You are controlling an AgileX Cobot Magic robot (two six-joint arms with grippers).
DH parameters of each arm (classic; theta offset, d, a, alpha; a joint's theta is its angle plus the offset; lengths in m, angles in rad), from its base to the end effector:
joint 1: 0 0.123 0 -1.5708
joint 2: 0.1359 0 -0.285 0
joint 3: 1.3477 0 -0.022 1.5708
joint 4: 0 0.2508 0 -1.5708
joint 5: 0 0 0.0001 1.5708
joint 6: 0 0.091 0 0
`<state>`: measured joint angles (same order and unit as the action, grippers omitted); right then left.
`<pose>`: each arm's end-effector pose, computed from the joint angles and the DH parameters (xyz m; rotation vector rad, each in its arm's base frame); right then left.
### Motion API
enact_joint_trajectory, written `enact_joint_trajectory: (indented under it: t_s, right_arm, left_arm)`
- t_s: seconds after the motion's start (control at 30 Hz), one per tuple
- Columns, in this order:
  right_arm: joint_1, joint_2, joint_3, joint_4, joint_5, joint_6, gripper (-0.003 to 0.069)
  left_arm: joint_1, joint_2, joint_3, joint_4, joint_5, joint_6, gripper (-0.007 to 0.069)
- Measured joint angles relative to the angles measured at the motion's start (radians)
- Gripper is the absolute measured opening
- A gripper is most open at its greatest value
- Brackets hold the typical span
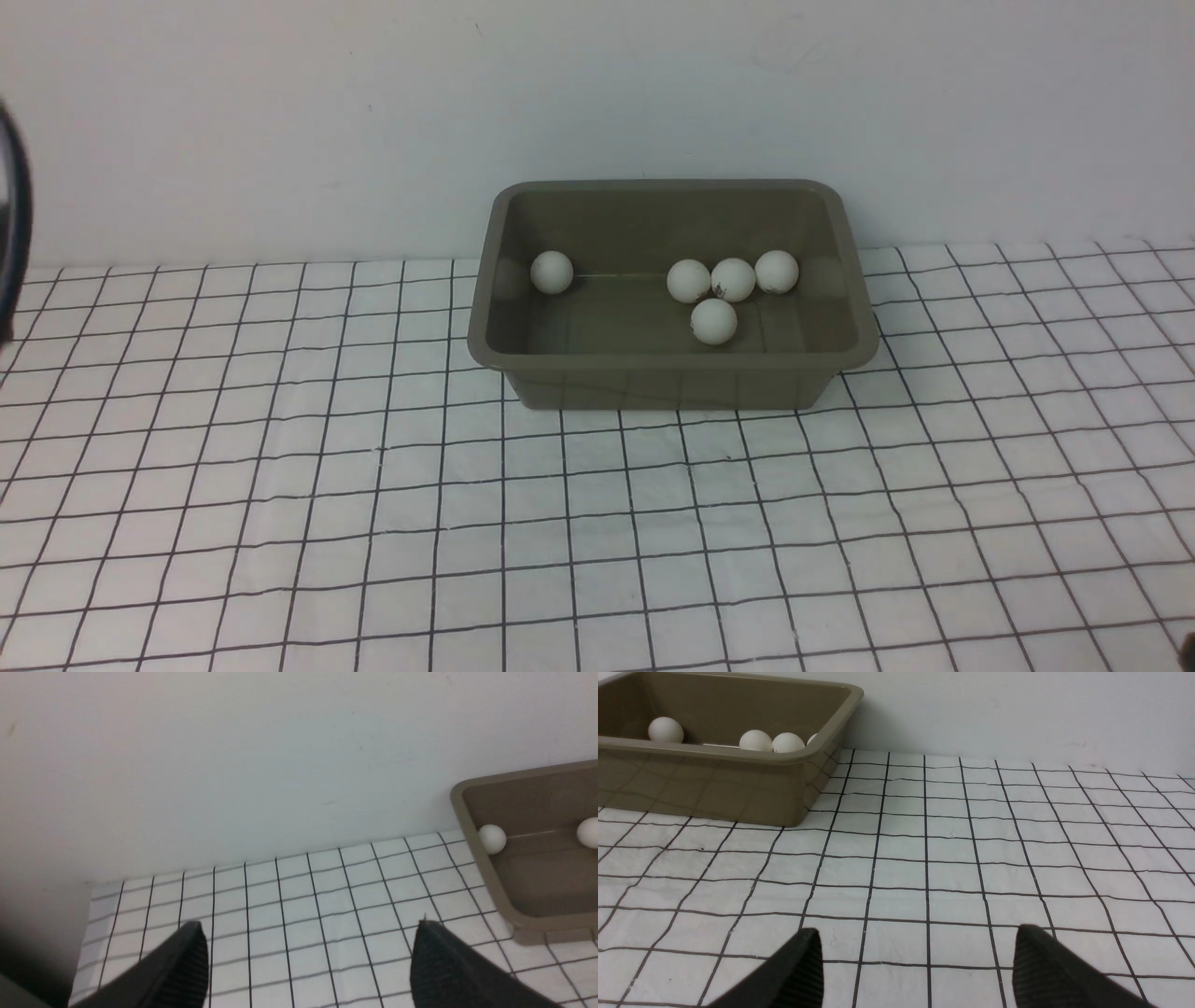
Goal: Put the table tennis balls into the box on the white checkered tablecloth.
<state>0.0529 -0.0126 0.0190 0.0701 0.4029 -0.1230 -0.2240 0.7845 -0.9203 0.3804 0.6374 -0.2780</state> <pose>0.0514 0.0052 0.1714 -0.1240 1.8879 0.0222 0.1503 -0.0136 0.3938 0.1024 1.9387 0.0904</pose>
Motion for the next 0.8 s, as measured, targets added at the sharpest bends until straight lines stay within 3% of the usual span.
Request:
enact_joint_trajectory:
  t_s: [0.17, 0.23, 0.37, 0.57, 0.8]
  right_arm:
    - [0.000, 0.000, 0.000, 0.000, 0.000, 0.000, 0.0495]
    - [0.000, 0.000, 0.000, 0.000, 0.000, 0.000, 0.0495]
    - [0.000, 0.000, 0.000, 0.000, 0.000, 0.000, 0.0495]
    - [0.000, 0.000, 0.000, 0.000, 0.000, 0.000, 0.0495]
    - [0.000, 0.000, 0.000, 0.000, 0.000, 0.000, 0.0495]
  left_arm:
    - [0.144, -0.197, 0.303, -0.062, -0.108, -0.007, 0.0521]
    - [0.252, -0.283, 0.463, -0.098, -0.144, -0.007, 0.0521]
    - [0.344, -0.368, 0.602, -0.119, -0.183, -0.007, 0.0521]
    - [0.364, -0.557, 0.772, -0.123, -0.294, -0.007, 0.0521]
    - [0.364, -0.725, 0.871, -0.142, -0.299, -0.014, 0.0521]
